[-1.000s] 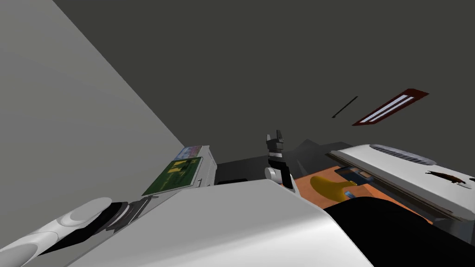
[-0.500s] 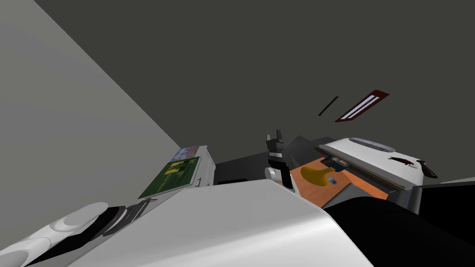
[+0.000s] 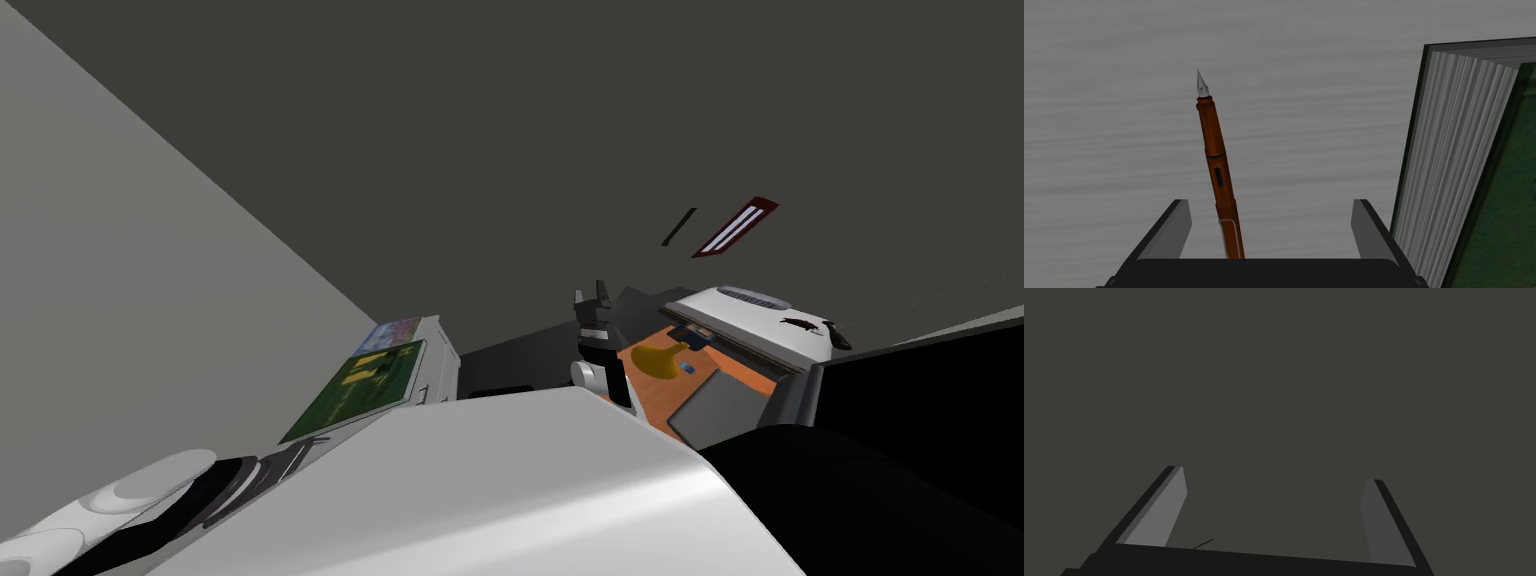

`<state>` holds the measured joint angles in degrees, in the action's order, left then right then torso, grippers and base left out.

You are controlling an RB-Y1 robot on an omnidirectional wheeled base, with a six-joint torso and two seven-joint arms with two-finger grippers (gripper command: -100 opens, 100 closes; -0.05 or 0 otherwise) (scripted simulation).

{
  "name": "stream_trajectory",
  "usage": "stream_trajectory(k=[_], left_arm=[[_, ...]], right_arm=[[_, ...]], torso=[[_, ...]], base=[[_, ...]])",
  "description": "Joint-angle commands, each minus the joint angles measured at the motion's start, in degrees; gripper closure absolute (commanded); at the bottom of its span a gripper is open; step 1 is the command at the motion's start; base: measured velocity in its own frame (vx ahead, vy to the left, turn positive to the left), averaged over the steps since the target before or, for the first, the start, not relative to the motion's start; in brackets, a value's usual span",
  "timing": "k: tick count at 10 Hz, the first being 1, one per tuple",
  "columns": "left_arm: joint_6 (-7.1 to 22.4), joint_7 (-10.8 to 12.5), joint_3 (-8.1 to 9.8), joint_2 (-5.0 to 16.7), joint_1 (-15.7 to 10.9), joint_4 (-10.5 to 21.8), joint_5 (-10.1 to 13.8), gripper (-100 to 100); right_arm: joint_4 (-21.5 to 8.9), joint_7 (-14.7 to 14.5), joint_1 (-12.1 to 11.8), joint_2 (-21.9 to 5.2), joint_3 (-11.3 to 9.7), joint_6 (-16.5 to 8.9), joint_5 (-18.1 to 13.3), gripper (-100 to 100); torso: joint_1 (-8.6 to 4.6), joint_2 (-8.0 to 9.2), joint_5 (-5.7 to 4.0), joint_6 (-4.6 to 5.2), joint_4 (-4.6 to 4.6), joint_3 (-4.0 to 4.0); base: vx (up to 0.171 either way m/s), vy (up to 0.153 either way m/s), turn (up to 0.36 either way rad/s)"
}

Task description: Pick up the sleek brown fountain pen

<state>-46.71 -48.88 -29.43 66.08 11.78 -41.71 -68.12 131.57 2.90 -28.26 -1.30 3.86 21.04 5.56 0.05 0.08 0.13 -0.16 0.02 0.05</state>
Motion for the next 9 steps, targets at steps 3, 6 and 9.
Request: stream_trajectory(k=[3, 6, 9], left_arm=[[1.46, 0.70, -3.40, 0.94, 0.47, -0.70, 5.35, -100], [3.63, 0.87, -7.97, 2.06, 0.58, 0.12, 11.00, -100], [5.81, 1.03, -12.53, 3.19, 0.70, 0.95, 16.23, -100]], right_arm=[[0.00, 0.00, -0.02, 0.00, 0.01, 0.00, 0.00, 0], [0.00, 0.00, -0.01, 0.00, 0.01, 0.00, 0.00, 0], [0.00, 0.00, -0.01, 0.00, 0.01, 0.00, 0.00, 0]], torso=[[0.18, -0.12, 0.06, -0.06, -0.01, -0.05], [0.09, -0.03, 0.05, -0.04, 0.01, 0.00], [0.12, -0.07, 0.05, -0.03, 0.00, -0.02]], base=[[-0.033, -0.015, -0.068], [-0.053, -0.034, -0.164], [-0.044, -0.030, -0.146]])
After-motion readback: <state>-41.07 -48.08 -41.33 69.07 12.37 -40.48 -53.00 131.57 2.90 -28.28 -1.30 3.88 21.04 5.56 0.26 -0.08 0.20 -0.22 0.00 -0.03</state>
